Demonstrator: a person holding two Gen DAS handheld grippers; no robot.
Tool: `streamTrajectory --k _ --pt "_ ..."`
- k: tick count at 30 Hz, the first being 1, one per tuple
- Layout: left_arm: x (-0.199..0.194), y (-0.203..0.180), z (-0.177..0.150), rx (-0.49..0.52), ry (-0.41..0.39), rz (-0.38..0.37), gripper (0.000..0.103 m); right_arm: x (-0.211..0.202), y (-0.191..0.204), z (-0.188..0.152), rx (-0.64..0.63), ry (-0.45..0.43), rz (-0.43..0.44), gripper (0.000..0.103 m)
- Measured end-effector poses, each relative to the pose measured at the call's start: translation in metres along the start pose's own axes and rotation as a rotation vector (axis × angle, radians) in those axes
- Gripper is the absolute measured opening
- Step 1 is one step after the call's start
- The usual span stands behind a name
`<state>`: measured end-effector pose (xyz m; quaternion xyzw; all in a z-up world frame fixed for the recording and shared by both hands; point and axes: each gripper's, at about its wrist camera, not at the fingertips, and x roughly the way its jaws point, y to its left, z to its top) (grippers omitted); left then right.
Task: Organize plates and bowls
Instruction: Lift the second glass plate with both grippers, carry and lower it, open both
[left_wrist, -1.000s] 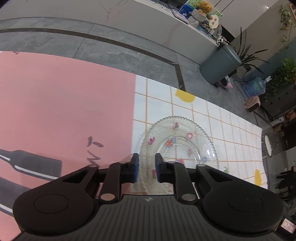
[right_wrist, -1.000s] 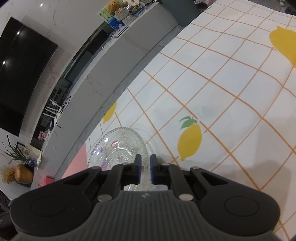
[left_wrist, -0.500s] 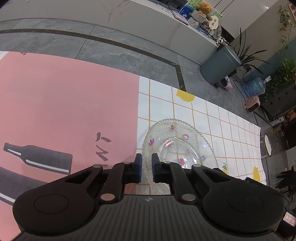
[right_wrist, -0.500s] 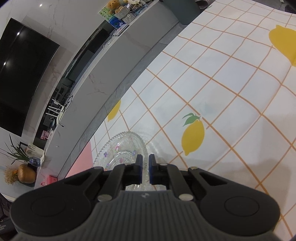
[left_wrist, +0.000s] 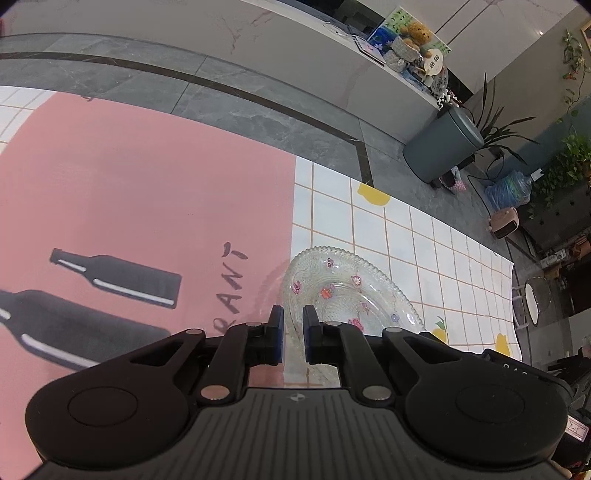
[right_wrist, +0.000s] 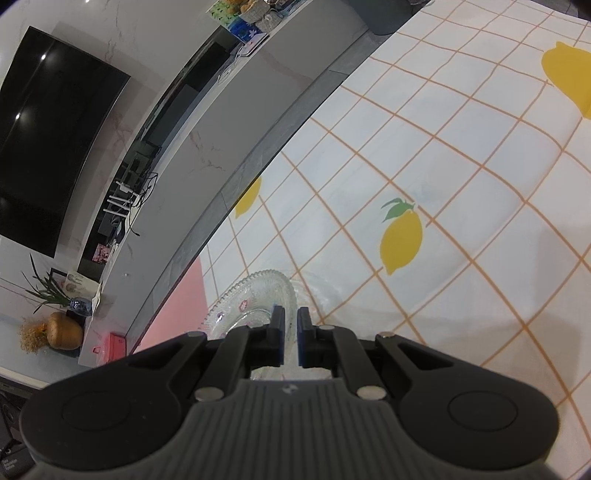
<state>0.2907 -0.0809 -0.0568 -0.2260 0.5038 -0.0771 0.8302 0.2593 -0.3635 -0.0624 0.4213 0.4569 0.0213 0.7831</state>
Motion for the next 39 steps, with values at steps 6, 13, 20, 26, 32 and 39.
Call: streamTrajectory --k 6,13,20,26,32,39 --pt "-0.019 0.002 -0.006 -0.016 -0.028 0.007 0.011 -0.009 0.007 -0.007 -0.017 0.016 0.020 0.004" --pt "-0.043 0.013 -0.021 -0.042 -0.045 0.020 0.011 -0.024 0.017 -0.024 -0.063 0.055 0.029 0.005" --pt "-0.076 0.025 -0.044 -0.071 -0.069 0.018 0.011 -0.049 0.031 -0.042 -0.099 0.065 0.063 0.005" --pt "-0.091 0.041 -0.068 -0.130 -0.074 -0.005 0.012 -0.065 0.035 -0.058 -0.131 0.087 0.076 0.004" --pt "-0.106 0.047 -0.092 -0.134 -0.079 -0.004 0.012 -0.075 0.032 -0.075 -0.154 0.113 0.057 0.005" --pt "-0.115 0.058 -0.119 -0.124 -0.065 0.012 0.012 -0.079 0.028 -0.100 -0.209 0.151 0.012 0.005"
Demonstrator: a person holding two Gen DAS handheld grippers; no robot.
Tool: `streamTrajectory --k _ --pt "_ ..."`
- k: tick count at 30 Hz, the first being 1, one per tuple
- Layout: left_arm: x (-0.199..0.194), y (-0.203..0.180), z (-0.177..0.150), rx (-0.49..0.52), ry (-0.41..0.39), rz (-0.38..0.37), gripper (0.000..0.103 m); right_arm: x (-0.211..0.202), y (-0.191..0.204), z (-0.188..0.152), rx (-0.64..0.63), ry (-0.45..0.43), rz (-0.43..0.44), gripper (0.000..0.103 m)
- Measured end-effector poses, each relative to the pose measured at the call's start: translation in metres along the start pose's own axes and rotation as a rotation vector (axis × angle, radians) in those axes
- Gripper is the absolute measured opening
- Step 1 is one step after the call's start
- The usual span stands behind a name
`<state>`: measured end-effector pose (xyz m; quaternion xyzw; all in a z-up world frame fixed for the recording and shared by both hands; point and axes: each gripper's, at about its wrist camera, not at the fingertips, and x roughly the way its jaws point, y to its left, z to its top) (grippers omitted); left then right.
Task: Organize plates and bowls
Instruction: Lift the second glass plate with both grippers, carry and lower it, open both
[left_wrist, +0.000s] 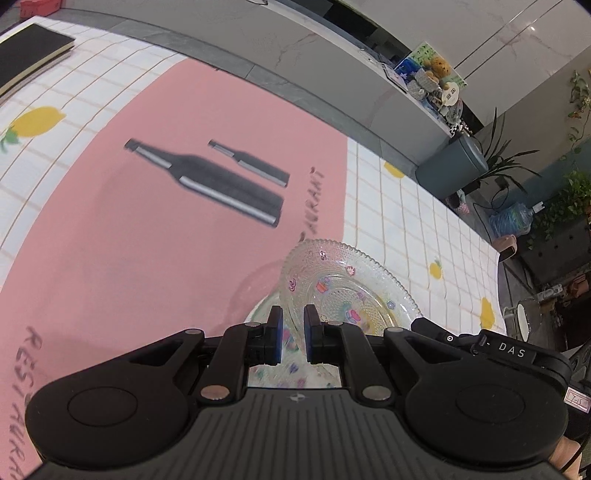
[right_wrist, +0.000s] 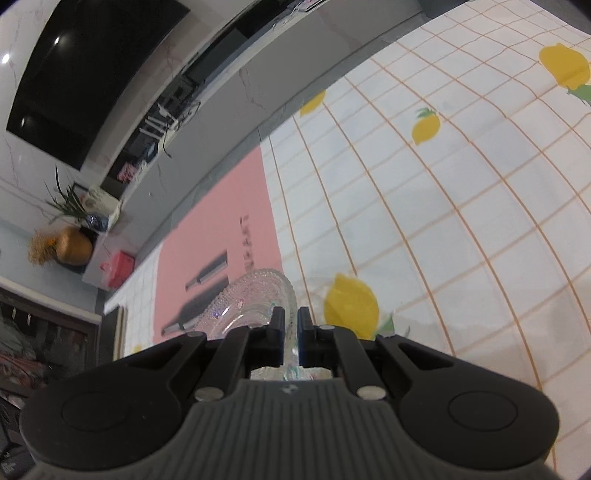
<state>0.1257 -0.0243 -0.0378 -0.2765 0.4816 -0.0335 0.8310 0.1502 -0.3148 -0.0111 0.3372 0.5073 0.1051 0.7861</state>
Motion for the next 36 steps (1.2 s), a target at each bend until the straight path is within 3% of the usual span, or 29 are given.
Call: streamTrajectory --k 9,36 --pt "0.000 0.009 -0.016 0.018 0.058 -0.010 0.013 -0.006 -0.001 -0.014 -0.030 0.039 -0.045 0.005" --pt "0.012 0.004 -0.015 0.079 0.160 0.056 0.013 0.003 -0.004 -0.021 -0.050 0.102 -0.115 0.007"
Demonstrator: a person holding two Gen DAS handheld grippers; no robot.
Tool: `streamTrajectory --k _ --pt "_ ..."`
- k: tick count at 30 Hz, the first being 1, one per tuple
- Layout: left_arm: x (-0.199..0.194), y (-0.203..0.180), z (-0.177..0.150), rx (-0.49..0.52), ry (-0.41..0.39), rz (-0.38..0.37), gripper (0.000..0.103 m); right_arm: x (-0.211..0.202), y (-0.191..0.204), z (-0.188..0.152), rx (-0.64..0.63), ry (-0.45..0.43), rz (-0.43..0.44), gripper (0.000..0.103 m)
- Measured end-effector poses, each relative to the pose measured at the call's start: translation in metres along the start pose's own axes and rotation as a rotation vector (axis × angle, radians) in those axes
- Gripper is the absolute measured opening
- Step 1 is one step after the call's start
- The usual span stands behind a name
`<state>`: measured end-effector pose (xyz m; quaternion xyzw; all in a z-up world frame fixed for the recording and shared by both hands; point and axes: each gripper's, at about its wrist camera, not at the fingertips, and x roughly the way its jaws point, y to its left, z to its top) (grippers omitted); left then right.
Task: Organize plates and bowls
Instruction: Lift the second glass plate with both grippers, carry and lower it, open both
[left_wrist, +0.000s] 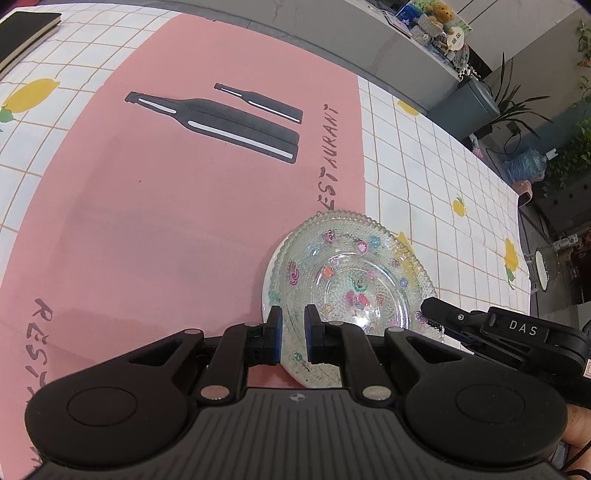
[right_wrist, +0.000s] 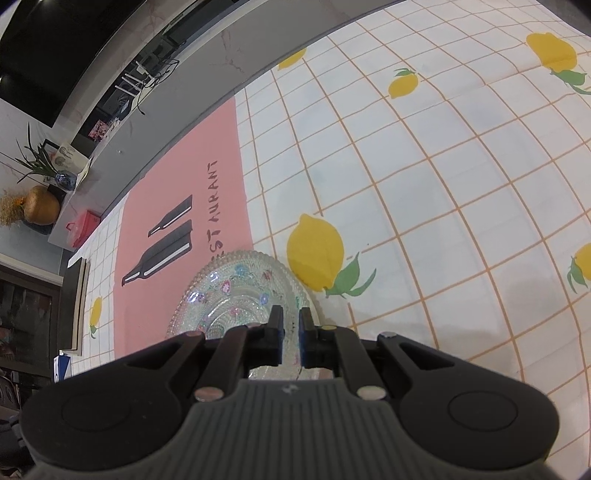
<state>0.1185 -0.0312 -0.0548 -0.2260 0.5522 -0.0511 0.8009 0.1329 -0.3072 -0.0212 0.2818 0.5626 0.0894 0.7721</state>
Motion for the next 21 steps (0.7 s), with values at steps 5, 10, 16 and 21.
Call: streamTrajectory --k 5,10,16,21 --pt "0.000 -0.001 0.001 0.004 0.009 0.011 0.013 0.002 0.002 0.000 -0.013 0.008 -0.006 0.007" --pt "0.005 -0.001 0.002 0.004 0.027 0.023 0.013 0.003 0.007 -0.001 -0.047 0.009 -0.025 0.008" --pt "0.006 -0.007 0.000 0.028 0.023 0.054 0.013 0.002 0.013 -0.003 -0.112 -0.004 -0.054 0.008" --pt "0.007 -0.011 -0.001 0.056 0.018 0.083 0.013 0.002 0.023 -0.007 -0.215 -0.016 -0.112 0.010"
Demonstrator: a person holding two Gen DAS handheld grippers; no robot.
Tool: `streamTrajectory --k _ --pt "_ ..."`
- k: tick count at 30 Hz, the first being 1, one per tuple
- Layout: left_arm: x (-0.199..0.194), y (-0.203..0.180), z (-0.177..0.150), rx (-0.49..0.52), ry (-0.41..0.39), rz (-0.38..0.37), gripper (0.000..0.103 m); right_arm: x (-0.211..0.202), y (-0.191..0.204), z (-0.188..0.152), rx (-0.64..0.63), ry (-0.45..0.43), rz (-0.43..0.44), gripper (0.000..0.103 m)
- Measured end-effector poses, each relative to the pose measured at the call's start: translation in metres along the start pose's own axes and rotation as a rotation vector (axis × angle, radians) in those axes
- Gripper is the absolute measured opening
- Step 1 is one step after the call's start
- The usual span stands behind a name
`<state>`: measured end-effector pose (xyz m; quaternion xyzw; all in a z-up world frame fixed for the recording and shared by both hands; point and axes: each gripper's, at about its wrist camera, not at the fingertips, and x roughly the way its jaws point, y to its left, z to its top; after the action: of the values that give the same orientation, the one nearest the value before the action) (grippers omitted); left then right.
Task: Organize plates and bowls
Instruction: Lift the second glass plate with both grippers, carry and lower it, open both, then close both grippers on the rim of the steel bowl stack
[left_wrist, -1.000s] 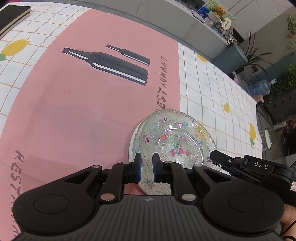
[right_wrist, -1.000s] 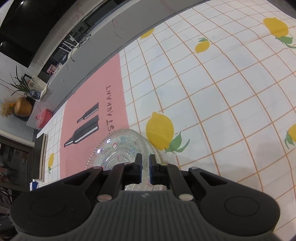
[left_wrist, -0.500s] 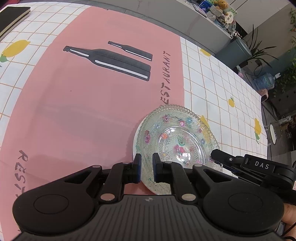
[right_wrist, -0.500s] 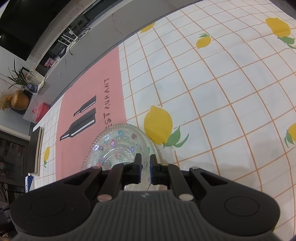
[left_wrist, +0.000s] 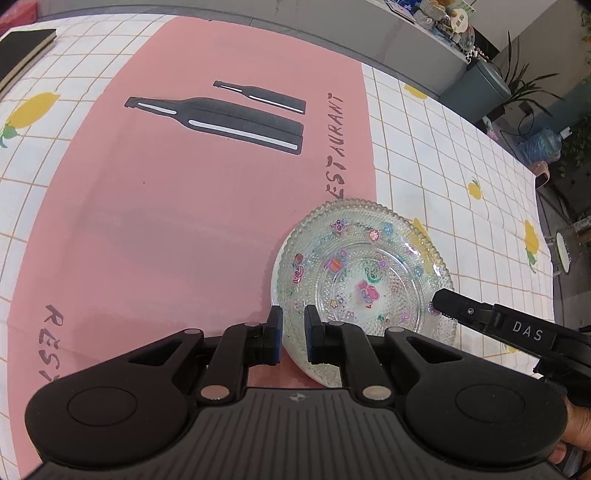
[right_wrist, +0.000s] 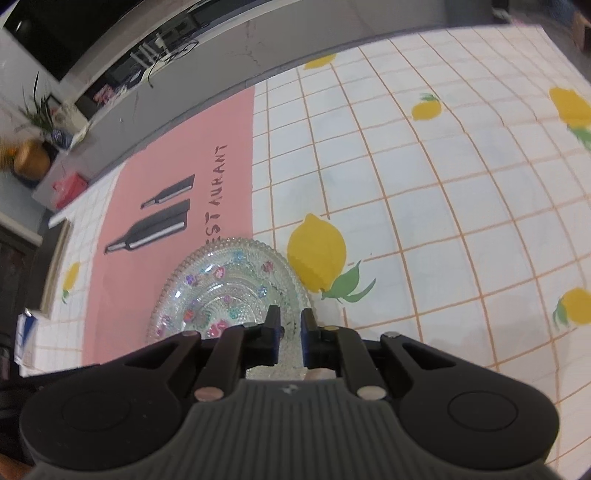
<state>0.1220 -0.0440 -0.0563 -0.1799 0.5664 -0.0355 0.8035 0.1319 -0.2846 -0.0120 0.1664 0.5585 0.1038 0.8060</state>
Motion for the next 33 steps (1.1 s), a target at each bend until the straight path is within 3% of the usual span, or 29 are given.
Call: streamTrajectory --k 10,13,15,18,24,33 --pt "-0.006 0.000 0.001 0.002 -0.015 -0.002 0.013 0.001 0.004 -0.001 -0.049 0.007 -0.023 0.016" --pt "-0.010 0.002 0.002 -0.003 -0.020 -0.014 0.013 -0.001 0.005 -0.002 -0.052 0.003 -0.019 0.019" --pt "-0.014 0.004 0.002 -0.005 -0.025 -0.024 0.013 -0.004 0.006 -0.002 -0.054 0.000 -0.014 0.028" --pt "-0.024 0.008 0.001 -0.005 -0.040 -0.031 0.013 -0.010 0.007 -0.001 -0.056 -0.012 -0.017 0.034" --pt "-0.049 0.014 -0.003 -0.004 -0.084 -0.050 0.013 -0.029 0.008 -0.001 -0.055 -0.046 -0.005 0.039" --pt "-0.081 0.016 -0.034 0.056 -0.156 -0.148 0.038 -0.055 0.019 -0.021 -0.098 -0.070 0.031 0.050"
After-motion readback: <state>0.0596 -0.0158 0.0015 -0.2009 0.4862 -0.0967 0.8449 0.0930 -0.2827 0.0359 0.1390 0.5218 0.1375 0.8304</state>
